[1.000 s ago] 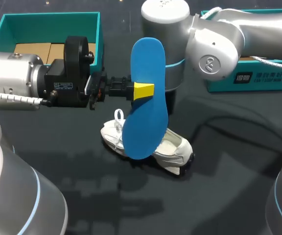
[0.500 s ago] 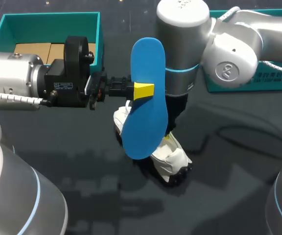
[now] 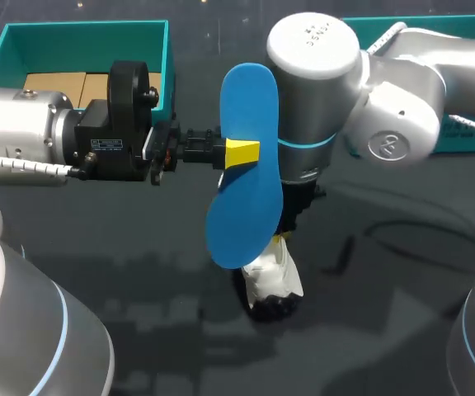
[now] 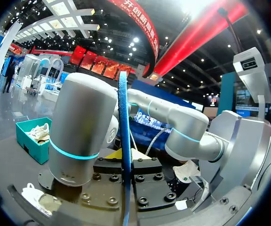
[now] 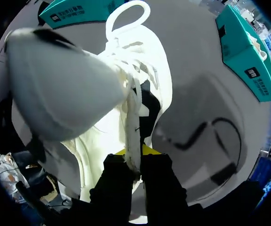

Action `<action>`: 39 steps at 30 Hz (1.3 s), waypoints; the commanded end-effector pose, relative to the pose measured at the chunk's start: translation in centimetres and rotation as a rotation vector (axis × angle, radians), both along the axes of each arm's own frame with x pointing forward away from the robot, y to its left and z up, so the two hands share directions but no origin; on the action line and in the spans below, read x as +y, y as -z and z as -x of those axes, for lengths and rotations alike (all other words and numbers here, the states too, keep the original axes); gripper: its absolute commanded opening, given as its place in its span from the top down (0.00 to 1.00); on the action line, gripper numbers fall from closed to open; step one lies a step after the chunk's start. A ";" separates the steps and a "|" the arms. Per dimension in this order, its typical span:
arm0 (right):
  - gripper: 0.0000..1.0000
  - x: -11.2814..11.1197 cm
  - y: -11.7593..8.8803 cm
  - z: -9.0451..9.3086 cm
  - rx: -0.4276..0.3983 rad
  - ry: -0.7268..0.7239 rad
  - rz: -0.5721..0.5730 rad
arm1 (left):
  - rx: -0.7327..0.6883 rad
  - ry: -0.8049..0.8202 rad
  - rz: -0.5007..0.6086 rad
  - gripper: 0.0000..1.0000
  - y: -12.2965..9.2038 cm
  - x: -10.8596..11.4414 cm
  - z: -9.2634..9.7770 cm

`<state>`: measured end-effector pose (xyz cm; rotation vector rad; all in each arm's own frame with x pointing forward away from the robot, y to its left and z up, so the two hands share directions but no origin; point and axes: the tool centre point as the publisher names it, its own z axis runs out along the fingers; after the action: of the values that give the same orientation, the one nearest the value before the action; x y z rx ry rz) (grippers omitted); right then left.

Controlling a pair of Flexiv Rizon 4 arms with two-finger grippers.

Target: Take the shoe out of the shoebox, open the shoe tongue, remove and reinsert the insole, then place the shoe into the shoebox

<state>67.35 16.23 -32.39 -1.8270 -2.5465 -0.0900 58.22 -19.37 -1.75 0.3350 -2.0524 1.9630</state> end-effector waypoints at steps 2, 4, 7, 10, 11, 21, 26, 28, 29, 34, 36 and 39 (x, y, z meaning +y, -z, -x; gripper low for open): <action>1.00 0.3 0.3 0.6 -0.027 0.046 -0.007 | 0.000 -0.001 0.002 1.00 0.1 -0.2 0.0; 1.00 0.2 0.6 0.5 -0.025 0.051 -0.014 | 0.000 -0.001 0.002 1.00 0.1 -0.2 0.0; 1.00 -0.1 1.1 0.3 -0.022 0.056 -0.031 | 0.000 -0.001 0.002 1.00 0.1 -0.2 0.0; 1.00 -0.3 1.6 0.2 -0.014 0.059 -0.045 | 0.000 -0.001 0.002 1.00 0.1 -0.2 0.0; 1.00 -0.4 1.8 0.2 -0.010 0.061 -0.048 | 0.000 -0.001 0.002 1.00 0.1 -0.2 0.0; 1.00 -1.6 3.6 -0.1 0.025 0.085 -0.091 | 0.000 -0.001 0.002 1.00 0.1 -0.2 0.0; 1.00 -2.0 4.5 -0.4 0.038 0.082 -0.121 | 0.000 -0.001 0.002 1.00 0.1 -0.2 0.0; 1.00 -2.2 4.6 -0.5 0.040 0.079 -0.129 | 0.000 -0.001 0.002 1.00 0.1 -0.2 0.0; 0.95 -2.3 4.7 -0.6 0.043 0.077 -0.134 | 0.000 -0.001 0.002 1.00 0.1 -0.2 0.0; 0.63 -2.8 4.6 -0.9 0.047 0.065 -0.145 | 0.000 -0.001 0.002 1.00 0.1 -0.2 0.0; 0.50 -2.9 4.4 -1.0 0.048 0.061 -0.147 | 0.000 -0.001 0.002 1.00 0.1 -0.2 0.0; 0.00 -2.9 3.5 -0.9 0.037 0.048 -0.150 | 0.000 -0.001 0.002 1.00 0.1 -0.2 0.0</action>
<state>68.56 13.83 -36.67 -1.8243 -2.3935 -0.2196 58.22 -19.37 -1.75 0.3349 -2.0524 1.9630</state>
